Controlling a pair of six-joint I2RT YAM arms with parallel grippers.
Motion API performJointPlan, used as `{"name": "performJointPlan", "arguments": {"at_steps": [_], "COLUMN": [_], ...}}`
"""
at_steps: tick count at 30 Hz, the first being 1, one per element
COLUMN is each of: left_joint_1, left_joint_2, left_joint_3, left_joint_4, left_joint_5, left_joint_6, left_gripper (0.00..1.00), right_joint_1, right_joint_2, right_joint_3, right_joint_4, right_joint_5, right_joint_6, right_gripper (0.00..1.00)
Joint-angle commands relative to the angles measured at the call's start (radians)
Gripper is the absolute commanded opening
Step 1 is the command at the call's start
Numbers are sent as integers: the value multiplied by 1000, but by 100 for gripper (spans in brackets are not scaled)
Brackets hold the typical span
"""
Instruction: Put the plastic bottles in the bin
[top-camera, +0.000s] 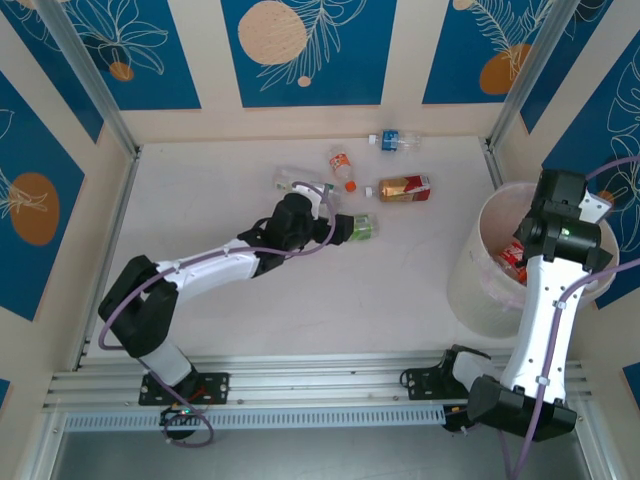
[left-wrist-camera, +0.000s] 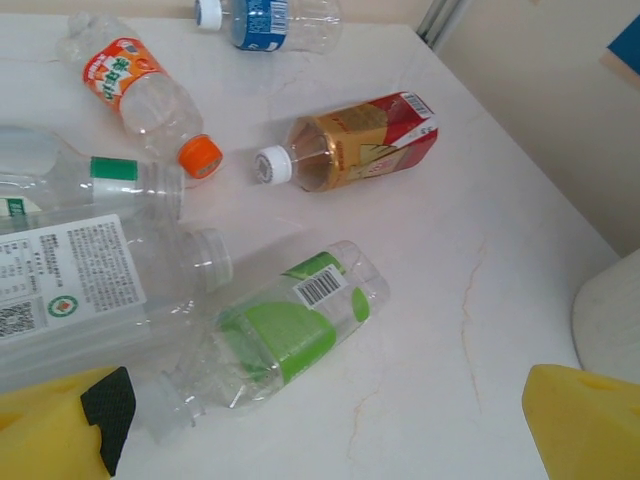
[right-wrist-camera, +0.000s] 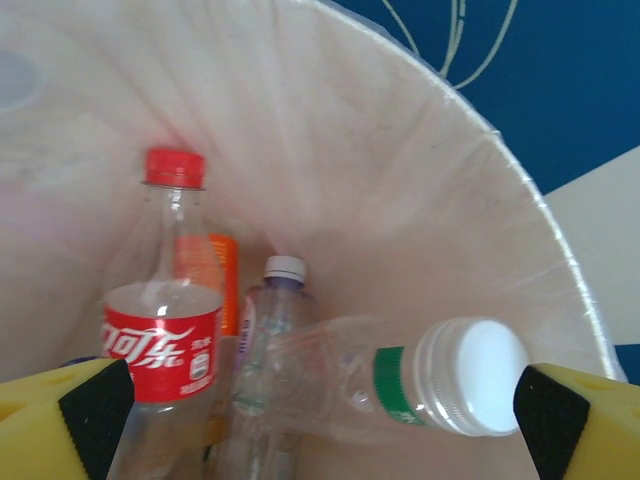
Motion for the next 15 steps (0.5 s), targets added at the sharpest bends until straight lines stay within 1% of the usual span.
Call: {"name": "performJointPlan", "arguments": {"at_steps": [1, 3, 4, 5, 7, 8, 9, 10, 12, 15], "left_joint_1": [27, 45, 57, 69, 90, 93, 90, 87, 85, 85], "left_joint_2": [26, 40, 48, 59, 87, 111, 135, 159, 212, 288], "left_joint_3": [71, 113, 133, 150, 174, 199, 224, 247, 301, 373], "left_joint_4": [-80, -148, -178, -200, -189, -200, -218, -243, -315, -409], "left_joint_5": [-53, -82, -80, -54, 65, 129, 168, 178, 146, 136], "left_joint_6": [5, 9, 6, 7, 56, 106, 162, 208, 269, 350], "left_gripper": [100, 100, 100, 100, 100, 100, 100, 100, 99, 94], "right_joint_1": [29, 67, 82, 100, 125, 134, 142, 146, 148, 148], "right_joint_2": [-35, -67, -87, -117, -165, -189, -208, -221, -246, -255], "right_joint_3": [40, 37, 31, 19, -6, -21, -33, -38, -47, -43], "right_joint_4": [-11, 28, 59, 97, 180, 216, 258, 282, 332, 370], "right_joint_5": [-55, -70, -98, -148, -249, -296, -359, -401, -504, -609], "right_joint_6": [38, 35, 28, 21, 8, 8, 10, 19, 46, 73], "right_gripper": [100, 100, 100, 100, 99, 100, 99, 100, 100, 99]}}
